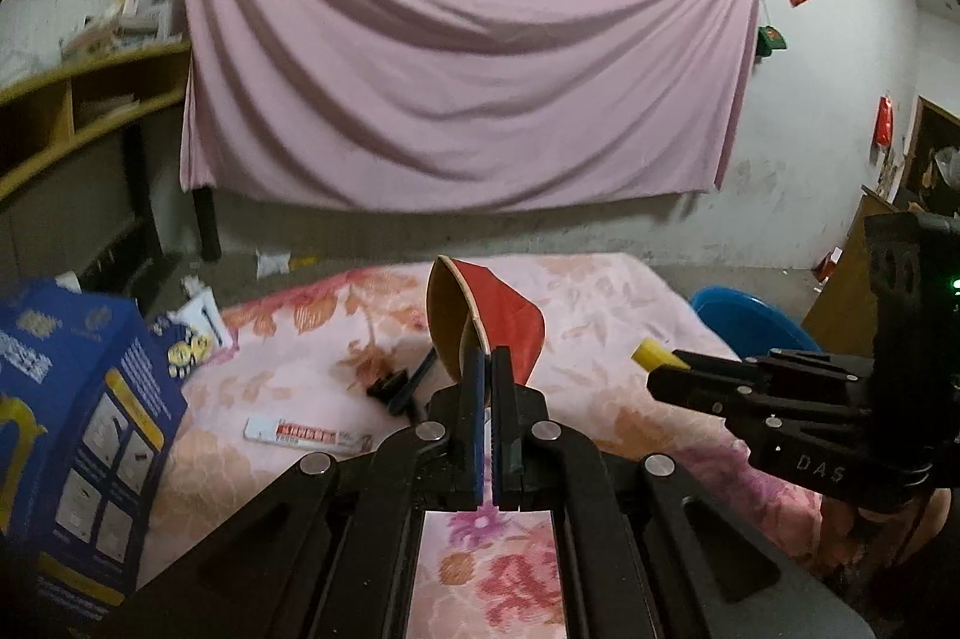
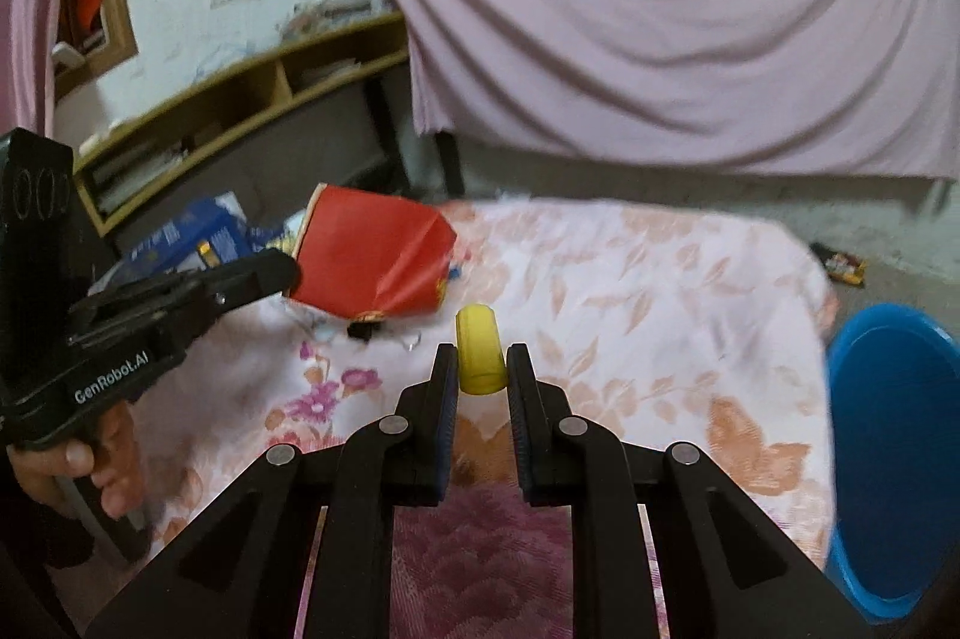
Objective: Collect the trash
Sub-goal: 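Grasp the red paper cup with the left gripper while the right gripper grasps the yellow cap, then lift the cup and cap and carry both over the blue basin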
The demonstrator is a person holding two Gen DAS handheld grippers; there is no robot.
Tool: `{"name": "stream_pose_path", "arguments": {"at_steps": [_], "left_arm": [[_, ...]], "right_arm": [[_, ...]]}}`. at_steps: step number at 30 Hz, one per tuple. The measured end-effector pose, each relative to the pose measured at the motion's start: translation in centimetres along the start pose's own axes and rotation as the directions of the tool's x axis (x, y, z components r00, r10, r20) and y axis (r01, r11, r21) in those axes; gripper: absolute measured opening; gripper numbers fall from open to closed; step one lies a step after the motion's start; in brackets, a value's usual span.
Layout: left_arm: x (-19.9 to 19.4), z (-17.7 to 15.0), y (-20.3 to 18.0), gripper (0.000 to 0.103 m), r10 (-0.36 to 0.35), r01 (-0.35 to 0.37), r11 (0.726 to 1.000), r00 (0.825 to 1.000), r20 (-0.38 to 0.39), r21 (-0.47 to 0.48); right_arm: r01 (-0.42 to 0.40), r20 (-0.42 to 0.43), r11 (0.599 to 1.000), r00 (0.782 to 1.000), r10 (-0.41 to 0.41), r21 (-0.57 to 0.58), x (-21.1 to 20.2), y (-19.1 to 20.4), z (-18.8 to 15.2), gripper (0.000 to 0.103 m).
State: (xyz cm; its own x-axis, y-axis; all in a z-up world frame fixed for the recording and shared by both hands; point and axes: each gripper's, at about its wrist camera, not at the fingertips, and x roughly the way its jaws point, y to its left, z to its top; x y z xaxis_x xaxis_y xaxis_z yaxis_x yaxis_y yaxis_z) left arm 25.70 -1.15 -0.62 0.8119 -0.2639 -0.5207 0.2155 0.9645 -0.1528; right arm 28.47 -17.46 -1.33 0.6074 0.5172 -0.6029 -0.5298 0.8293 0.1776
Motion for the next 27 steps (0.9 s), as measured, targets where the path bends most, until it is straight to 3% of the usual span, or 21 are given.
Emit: {"name": "stream_pose_path", "arguments": {"at_steps": [4, 8, 11, 15, 18, 20, 23, 27], "left_arm": [[-1.1, 0.8, -1.4, 0.0, 0.008, -0.01, 0.999, 0.998, 0.057, 0.036], [-2.5, 2.4, -3.0, 0.0, -0.016, 0.006, 0.998, 0.988, 0.154, 0.065], [-3.2, 3.8, -4.4, 0.0, -0.05, 0.036, 0.997, 0.972, 0.23, 0.066], [-4.4, 5.6, -7.6, 0.0, -0.107, 0.073, 0.991, 0.933, 0.344, 0.111], [-4.4, 6.7, -10.1, 0.0, -0.146, 0.097, 0.984, 0.921, 0.361, 0.149], [-4.2, 6.9, -10.8, 0.0, -0.168, 0.123, 0.982, 0.921, 0.352, 0.146], [-3.5, 6.5, -11.0, 0.0, -0.169, 0.131, 0.982, 0.933, 0.318, 0.135], [-2.5, 5.3, -10.0, 0.0, -0.171, 0.153, 0.984, 0.962, 0.215, 0.096]], "right_arm": [[0.032, 0.099, 0.999, 0.995, -0.033, 0.013, -2.3, -0.3, 0.0, 0.014], [0.072, 0.223, 0.997, 0.972, -0.076, 0.024, -5.6, -0.9, 0.4, 0.014], [0.125, 0.327, 0.992, 0.937, -0.125, 0.023, -8.8, -1.3, 1.4, 0.014], [0.202, 0.46, 0.979, 0.868, -0.186, 0.014, -13.1, -1.6, 3.0, 0.014], [0.242, 0.502, 0.97, 0.837, -0.217, 0.016, -15.3, -2.3, 3.9, 0.014], [0.247, 0.506, 0.969, 0.832, -0.229, 0.032, -16.3, -3.1, 4.1, 0.014], [0.26, 0.489, 0.965, 0.837, -0.246, 0.04, -16.7, -4.0, 3.7, 0.014], [0.25, 0.402, 0.967, 0.881, -0.251, 0.056, -15.3, -4.5, 2.0, 0.014]]}}
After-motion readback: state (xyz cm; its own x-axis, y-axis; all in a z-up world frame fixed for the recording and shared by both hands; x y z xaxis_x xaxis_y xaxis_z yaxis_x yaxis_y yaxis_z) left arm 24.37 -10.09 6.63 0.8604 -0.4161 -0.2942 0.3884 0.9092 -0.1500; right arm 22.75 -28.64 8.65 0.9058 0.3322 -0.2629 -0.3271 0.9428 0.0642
